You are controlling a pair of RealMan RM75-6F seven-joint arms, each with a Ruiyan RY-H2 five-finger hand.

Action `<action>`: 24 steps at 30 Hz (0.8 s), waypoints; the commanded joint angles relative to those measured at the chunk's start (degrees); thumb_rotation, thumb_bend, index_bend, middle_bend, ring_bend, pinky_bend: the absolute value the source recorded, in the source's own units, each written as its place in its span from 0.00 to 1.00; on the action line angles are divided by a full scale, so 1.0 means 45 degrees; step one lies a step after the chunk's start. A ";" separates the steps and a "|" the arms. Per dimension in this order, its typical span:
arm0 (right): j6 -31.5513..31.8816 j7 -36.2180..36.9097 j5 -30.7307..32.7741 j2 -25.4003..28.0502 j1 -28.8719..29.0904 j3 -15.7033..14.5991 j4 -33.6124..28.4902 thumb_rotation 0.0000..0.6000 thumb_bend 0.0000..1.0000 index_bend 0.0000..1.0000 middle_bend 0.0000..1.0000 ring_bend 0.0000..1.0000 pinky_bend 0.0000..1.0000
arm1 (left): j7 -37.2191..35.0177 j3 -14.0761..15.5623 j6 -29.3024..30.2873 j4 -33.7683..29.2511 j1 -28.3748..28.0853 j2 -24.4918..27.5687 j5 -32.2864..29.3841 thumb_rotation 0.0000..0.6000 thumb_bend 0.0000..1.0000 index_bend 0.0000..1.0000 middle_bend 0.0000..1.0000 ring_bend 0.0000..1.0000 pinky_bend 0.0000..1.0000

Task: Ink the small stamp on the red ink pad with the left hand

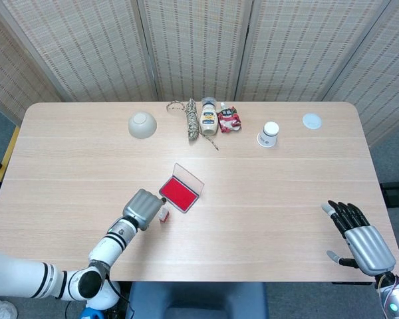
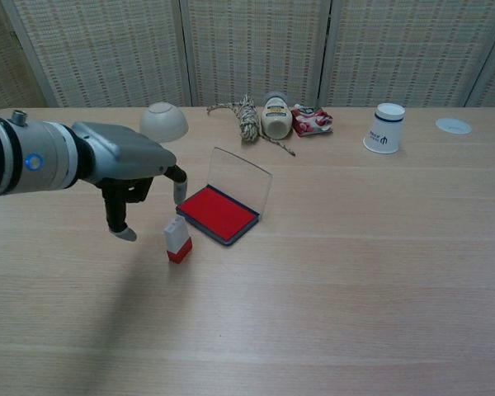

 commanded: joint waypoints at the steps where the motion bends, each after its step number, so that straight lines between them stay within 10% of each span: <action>1: 0.0078 0.0150 -0.0063 0.0069 -0.0016 -0.0027 0.0029 1.00 0.19 0.00 0.00 0.00 0.00 | 0.0332 0.0001 0.0474 0.0074 -0.0435 -0.0481 -0.0438 1.00 0.26 0.31 1.00 0.90 0.84; 24: 0.0508 0.0689 -0.0119 0.0272 -0.0173 -0.0015 0.0190 1.00 0.19 0.00 0.00 0.00 0.00 | -0.0414 -0.0170 -0.0504 0.1642 -0.1161 -0.1454 -0.1231 1.00 0.26 0.36 1.00 0.90 0.84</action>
